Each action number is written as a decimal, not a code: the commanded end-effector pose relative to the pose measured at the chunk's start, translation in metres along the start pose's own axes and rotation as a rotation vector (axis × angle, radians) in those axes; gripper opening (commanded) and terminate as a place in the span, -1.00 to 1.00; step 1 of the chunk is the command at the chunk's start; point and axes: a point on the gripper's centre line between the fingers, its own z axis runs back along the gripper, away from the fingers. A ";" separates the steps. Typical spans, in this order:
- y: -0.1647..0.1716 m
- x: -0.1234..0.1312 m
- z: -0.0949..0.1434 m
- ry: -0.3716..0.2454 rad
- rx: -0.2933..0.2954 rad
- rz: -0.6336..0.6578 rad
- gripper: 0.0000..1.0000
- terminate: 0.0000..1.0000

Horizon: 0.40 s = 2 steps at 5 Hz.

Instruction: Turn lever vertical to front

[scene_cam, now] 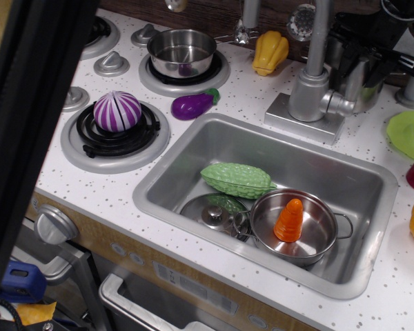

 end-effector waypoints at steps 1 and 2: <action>-0.004 0.002 0.034 -0.026 -0.025 0.067 -1.00 -1.00; -0.013 -0.014 0.048 0.010 -0.019 0.106 -1.00 -1.00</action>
